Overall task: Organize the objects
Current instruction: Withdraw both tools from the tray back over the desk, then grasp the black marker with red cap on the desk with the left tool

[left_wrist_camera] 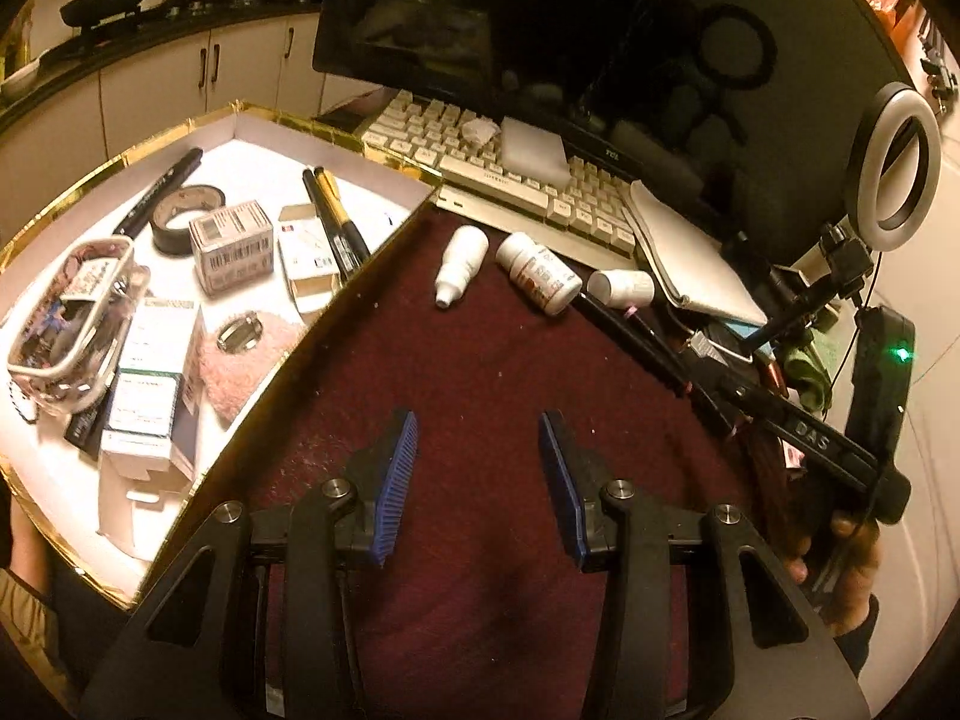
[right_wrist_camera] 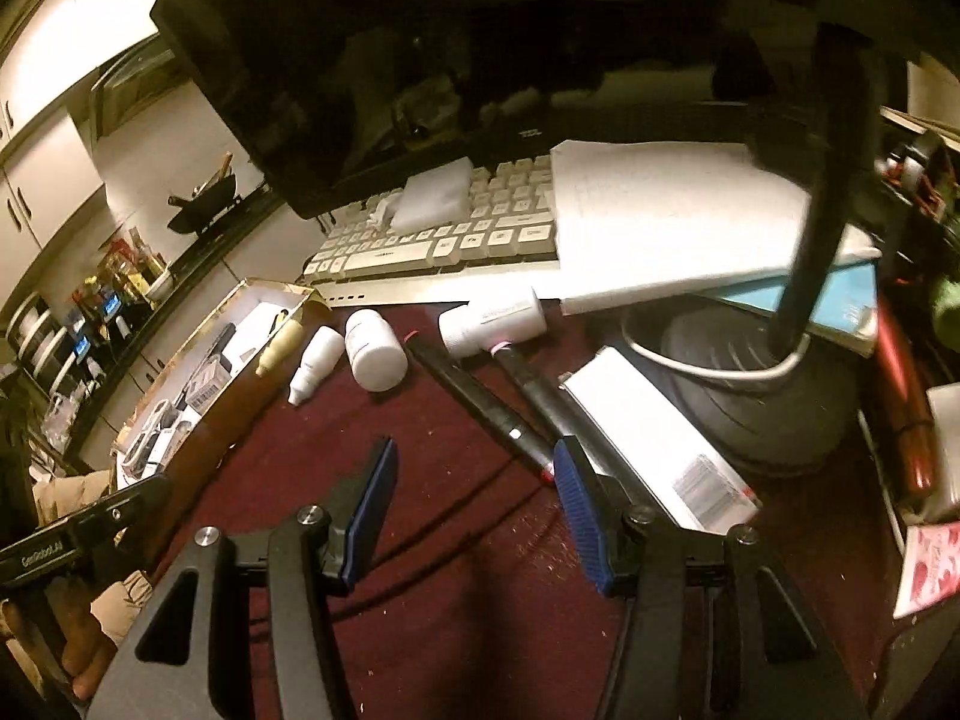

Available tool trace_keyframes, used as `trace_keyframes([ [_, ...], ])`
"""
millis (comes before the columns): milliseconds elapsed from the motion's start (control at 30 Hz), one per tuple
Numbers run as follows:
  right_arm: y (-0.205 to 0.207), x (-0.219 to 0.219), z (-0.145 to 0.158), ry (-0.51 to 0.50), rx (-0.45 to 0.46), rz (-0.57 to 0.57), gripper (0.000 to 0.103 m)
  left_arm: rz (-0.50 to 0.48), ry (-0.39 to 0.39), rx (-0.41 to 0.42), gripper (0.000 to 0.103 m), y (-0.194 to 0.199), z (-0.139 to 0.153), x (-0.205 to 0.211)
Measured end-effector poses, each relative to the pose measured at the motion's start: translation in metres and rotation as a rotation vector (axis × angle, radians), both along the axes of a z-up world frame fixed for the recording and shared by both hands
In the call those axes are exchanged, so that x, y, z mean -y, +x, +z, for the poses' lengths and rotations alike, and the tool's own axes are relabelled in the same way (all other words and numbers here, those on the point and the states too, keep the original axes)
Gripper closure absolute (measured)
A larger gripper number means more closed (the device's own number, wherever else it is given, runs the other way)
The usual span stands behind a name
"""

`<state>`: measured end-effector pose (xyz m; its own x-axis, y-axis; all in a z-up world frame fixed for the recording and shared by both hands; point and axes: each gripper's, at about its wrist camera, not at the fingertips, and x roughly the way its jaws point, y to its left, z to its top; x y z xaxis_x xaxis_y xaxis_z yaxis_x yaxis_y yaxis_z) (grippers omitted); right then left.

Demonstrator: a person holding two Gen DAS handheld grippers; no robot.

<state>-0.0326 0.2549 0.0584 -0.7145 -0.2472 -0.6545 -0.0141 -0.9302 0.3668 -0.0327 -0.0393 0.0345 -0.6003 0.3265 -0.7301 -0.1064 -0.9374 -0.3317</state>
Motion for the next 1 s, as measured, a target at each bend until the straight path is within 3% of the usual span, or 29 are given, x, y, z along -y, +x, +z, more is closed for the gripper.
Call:
trace_keyframes([
  [267, -0.024, 0.004, -0.011, 0.080, 0.035, 0.003, 0.049, -0.004, 0.003, 0.007, 0.061, 0.000, -0.003, 0.000],
  [467, -0.026, 0.018, -0.011, 0.084, 0.046, 0.082, 0.048, 0.000, 0.017, 0.019, 0.061, -0.001, -0.006, 0.002],
  [767, -0.036, 0.019, -0.018, 0.128, 0.088, 0.071, 0.049, 0.006, 0.032, 0.028, 0.061, 0.001, -0.011, 0.007],
  [1000, -0.021, 0.053, -0.018, 0.042, 0.068, 0.170, 0.048, 0.011, 0.037, 0.032, 0.061, 0.000, -0.011, 0.010],
])
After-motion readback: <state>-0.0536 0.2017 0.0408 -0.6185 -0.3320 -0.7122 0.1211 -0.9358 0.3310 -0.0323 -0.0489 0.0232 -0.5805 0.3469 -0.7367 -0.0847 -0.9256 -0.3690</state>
